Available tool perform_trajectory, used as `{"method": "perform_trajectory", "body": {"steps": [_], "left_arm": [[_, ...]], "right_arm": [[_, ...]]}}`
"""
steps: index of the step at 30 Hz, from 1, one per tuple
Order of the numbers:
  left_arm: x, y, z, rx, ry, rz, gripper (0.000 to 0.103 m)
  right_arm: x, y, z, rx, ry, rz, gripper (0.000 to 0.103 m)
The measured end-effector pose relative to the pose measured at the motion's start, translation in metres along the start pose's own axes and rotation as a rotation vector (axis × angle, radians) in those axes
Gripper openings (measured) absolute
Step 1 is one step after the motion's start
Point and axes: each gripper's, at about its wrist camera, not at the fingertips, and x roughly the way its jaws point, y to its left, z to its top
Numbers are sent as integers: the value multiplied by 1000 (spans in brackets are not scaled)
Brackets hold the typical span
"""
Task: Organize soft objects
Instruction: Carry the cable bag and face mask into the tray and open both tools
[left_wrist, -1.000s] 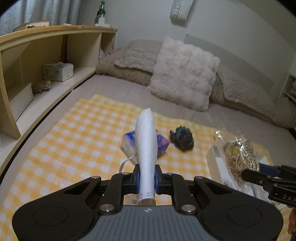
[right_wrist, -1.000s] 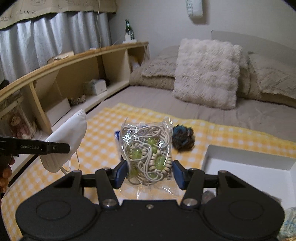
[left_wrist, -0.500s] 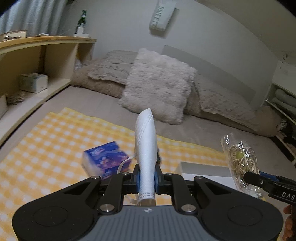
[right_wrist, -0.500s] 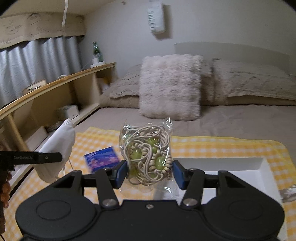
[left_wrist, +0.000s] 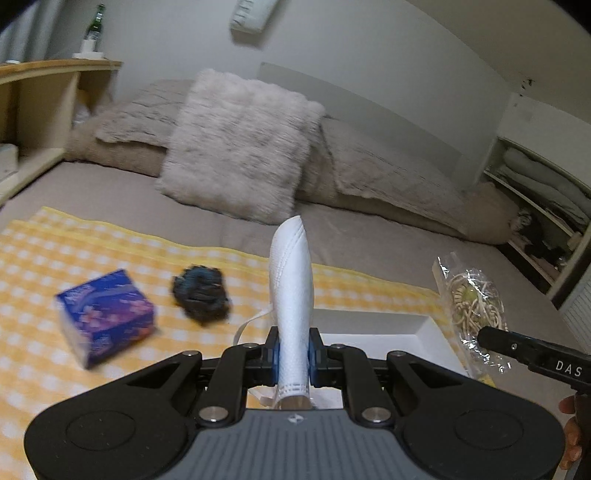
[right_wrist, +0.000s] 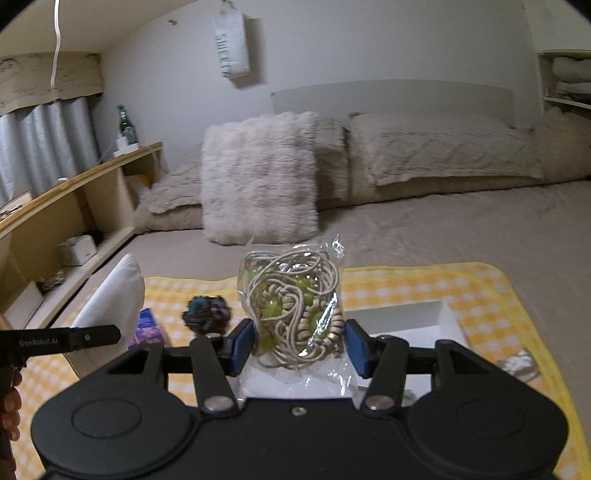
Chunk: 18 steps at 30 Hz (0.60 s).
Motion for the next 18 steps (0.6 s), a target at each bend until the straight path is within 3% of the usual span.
{"method": "perform_trajectory", "body": {"steps": [12,14,16,18], "left_arm": [[74,-60,-14,101,57,-88,17],[82,-67,-19,113,34,-108,33],[88,-71,-22,116,-5,-126,86],[96,-74,-25,126,-16,-138,88]], "right_arm": [[14,-65,-6,67,37,-149,54],[20,-75,-7,82,44,-173,54],[25,-84,-8,96,48,-192,54],[32,-92,-9,111,52,-205,54]]}}
